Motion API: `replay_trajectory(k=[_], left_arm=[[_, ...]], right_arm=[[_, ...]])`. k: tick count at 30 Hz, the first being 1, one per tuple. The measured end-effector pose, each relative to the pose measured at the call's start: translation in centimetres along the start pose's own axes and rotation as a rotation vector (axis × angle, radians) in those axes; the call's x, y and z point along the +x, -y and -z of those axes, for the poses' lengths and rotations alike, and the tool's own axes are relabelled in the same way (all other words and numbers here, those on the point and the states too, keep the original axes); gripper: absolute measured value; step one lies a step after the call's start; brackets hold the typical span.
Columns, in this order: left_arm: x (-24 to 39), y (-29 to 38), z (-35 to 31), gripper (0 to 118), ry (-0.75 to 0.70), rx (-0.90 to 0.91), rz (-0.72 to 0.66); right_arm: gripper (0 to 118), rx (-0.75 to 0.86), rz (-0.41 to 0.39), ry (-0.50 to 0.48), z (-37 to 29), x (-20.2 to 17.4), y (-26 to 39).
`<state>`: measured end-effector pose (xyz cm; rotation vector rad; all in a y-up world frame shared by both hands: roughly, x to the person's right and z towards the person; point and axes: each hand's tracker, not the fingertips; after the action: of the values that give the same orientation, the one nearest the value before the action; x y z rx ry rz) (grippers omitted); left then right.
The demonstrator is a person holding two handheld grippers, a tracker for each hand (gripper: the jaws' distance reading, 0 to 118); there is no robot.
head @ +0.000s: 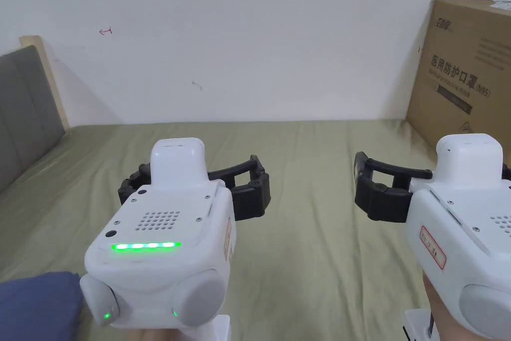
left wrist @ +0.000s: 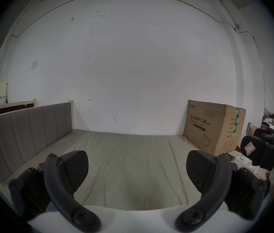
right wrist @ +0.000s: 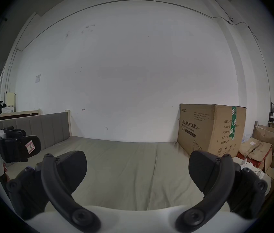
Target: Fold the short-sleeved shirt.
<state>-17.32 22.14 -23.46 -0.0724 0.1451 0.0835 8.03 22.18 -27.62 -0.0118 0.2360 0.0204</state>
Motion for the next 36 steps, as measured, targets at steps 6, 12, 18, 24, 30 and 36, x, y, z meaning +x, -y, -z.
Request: replay_trajectory(k=[6,12,18,24,30,36], left_arm=[[-0.2,-0.1,0.7,116,0.008,-0.004,-0.019],[-0.5,-0.1,1.3,116,0.009,-0.007,-0.033],[-0.6,0.0,1.6,116,0.003,-0.016,-0.034],[-0.7,0.1,1.6,116,-0.003,-0.027,-0.037],[-0.9,0.0,1.5,116,0.012,-0.033,-0.052],[-0.7,0.0,1.3,116,0.027,-0.03,-0.058]], right_arm=[[118,-0.002,-0.002,-0.006,0.6,-0.2,0.2],[118,0.006,-0.001,-0.013,1.1,-0.3,0.3],[118,0.005,-0.001,-0.02,1.4,-0.5,0.3],[118,0.002,-0.011,-0.027,1.5,-0.7,0.2],[118,-0.012,-0.018,-0.031,1.5,-0.7,0.3],[118,-0.012,-0.01,-0.027,1.4,-0.6,0.1]])
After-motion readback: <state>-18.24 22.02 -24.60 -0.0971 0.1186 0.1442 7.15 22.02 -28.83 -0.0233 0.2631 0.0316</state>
